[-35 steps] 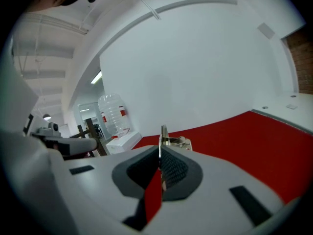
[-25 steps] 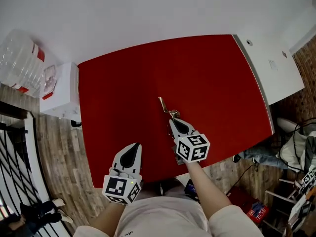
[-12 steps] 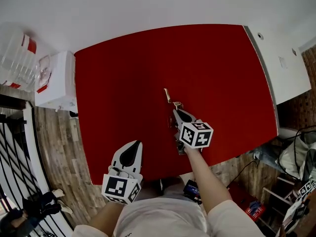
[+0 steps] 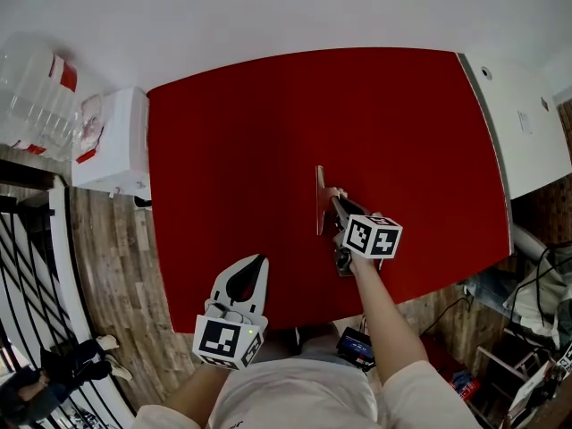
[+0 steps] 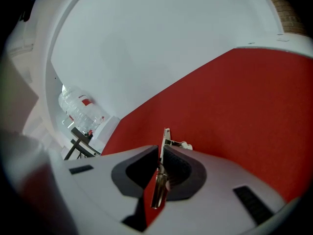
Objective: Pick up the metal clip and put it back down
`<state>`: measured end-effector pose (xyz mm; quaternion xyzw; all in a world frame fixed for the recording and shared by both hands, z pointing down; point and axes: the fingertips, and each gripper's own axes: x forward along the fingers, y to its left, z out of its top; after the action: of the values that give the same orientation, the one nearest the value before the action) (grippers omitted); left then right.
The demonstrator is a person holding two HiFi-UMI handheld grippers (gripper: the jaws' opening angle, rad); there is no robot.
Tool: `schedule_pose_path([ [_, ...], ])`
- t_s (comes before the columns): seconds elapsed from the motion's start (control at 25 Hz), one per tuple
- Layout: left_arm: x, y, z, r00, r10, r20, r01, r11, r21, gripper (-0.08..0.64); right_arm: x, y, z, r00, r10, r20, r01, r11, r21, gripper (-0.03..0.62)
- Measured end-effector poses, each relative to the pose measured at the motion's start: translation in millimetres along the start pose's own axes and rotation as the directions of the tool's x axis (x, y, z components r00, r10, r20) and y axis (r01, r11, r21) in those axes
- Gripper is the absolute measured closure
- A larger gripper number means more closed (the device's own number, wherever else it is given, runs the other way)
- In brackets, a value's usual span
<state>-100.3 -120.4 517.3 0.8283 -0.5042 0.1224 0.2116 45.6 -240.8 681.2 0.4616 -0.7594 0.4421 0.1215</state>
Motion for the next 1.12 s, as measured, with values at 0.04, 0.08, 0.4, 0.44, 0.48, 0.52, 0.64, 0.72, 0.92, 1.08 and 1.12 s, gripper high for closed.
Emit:
schedule_pose_path([
  [0.04, -1, 2, 0, 1.000, 0.001, 0.000, -0.001, 1.000, -0.002, 0.557, 1, -1, -1, 1.000, -0.009, -0.009, 0.009, 1.000, -0.012, 0.575],
  [0.08, -2, 4, 0, 1.000, 0.003, 0.000, -0.003, 1.000, -0.004, 0.557, 3, -1, -3, 1.000, -0.012, -0.019, 0.012, 1.000, -0.019, 0.561],
  [0.4, -7, 5, 2, 1.000, 0.005, 0.006, -0.005, 1.000, -0.002, 0.557, 1, -3, -11, 0.999, -0.007, -0.047, 0.004, 0.998, -0.055, 0.460],
  [0.44, -8, 5, 2, 1.000, 0.005, 0.006, -0.005, 1.000, 0.000, 0.557, 0, -3, -11, 0.999, -0.010, -0.047, 0.007, 0.998, -0.062, 0.459],
  [0.48, -10, 4, 2, 1.000, 0.005, 0.005, -0.005, 1.000, 0.001, 0.557, -1, -3, -11, 0.999, -0.012, -0.046, 0.009, 0.998, -0.067, 0.457],
  [0.52, -11, 4, 2, 1.000, 0.004, 0.005, -0.004, 1.000, 0.001, 0.557, -2, -3, -11, 0.999, -0.014, -0.045, 0.011, 0.997, -0.070, 0.456],
  [0.64, -15, 3, 2, 1.000, 0.005, 0.008, -0.005, 1.000, -0.004, 0.557, -3, -3, -10, 0.999, -0.027, -0.043, 0.024, 0.996, -0.081, 0.449],
  [0.72, -16, 2, 1, 1.000, 0.005, 0.007, -0.005, 1.000, -0.002, 0.557, -4, -6, -10, 0.998, -0.043, -0.039, 0.040, 0.996, -0.086, 0.449],
  [0.92, -21, 0, 2, 1.000, 0.009, 0.015, -0.009, 1.000, 0.004, 0.557, -14, -22, -8, 0.994, -0.105, -0.013, 0.103, 0.991, -0.086, 0.451],
  [1.08, -25, -3, 7, 0.999, 0.006, 0.034, -0.006, 1.000, 0.005, 0.557, -44, -13, 8, 0.990, -0.129, 0.047, 0.134, 0.986, -0.104, 0.451],
  [1.12, -25, -5, 9, 0.999, 0.002, 0.040, -0.002, 1.000, 0.003, 0.557, -55, -6, 13, 0.990, -0.125, 0.067, 0.132, 0.985, -0.114, 0.451],
])
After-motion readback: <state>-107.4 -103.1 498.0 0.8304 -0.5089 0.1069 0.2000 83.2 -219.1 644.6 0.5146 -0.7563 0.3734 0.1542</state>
